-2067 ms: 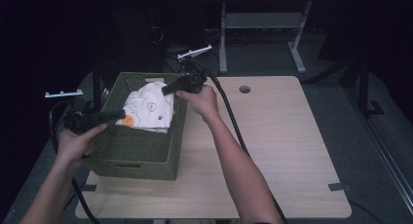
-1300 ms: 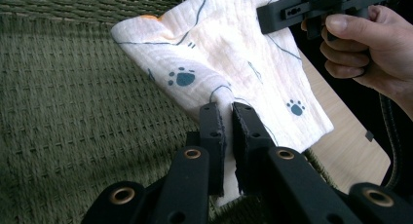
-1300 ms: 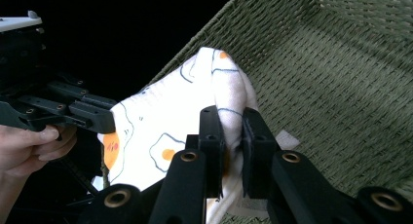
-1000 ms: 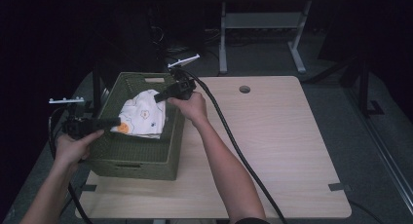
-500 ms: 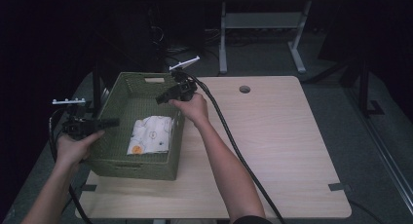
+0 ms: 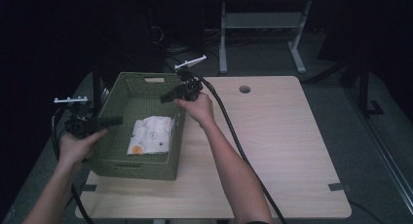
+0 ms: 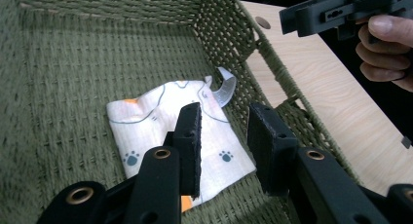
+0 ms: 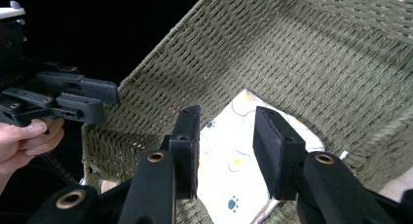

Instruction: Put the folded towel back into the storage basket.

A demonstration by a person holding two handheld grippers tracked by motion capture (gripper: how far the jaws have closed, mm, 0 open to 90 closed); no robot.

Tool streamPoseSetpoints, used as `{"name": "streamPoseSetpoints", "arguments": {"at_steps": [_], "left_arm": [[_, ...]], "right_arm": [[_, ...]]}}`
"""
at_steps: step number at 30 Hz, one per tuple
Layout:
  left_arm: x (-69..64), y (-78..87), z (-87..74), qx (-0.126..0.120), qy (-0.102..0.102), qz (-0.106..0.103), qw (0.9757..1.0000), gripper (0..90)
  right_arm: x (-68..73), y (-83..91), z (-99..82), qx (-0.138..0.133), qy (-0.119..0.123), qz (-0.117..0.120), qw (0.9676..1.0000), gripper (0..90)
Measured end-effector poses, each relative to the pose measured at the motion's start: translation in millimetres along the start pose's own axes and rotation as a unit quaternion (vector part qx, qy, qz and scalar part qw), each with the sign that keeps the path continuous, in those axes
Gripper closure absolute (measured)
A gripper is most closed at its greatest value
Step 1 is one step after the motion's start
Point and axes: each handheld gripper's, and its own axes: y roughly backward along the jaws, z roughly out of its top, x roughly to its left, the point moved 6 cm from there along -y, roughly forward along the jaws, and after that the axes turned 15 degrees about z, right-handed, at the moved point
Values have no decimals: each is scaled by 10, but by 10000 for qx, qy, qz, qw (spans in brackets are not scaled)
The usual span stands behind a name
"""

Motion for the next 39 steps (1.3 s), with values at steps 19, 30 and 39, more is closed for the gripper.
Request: {"name": "streamPoseSetpoints", "arguments": {"at_steps": [19, 30, 39], "left_arm": [[-329, 1, 97, -124, -78, -302, 9994, 603], [-488, -58, 112, -167, -67, -504, 9986, 510], [-677, -131, 128, -181, -22, -650, 9977, 487]], "right_arm": [[42, 469, -109, -283, 77, 104, 9995, 575], [26, 765, -185, -448, 92, 60, 9989, 546], [-28, 1071, -298, -605, 4, -13, 9982, 498]]}}
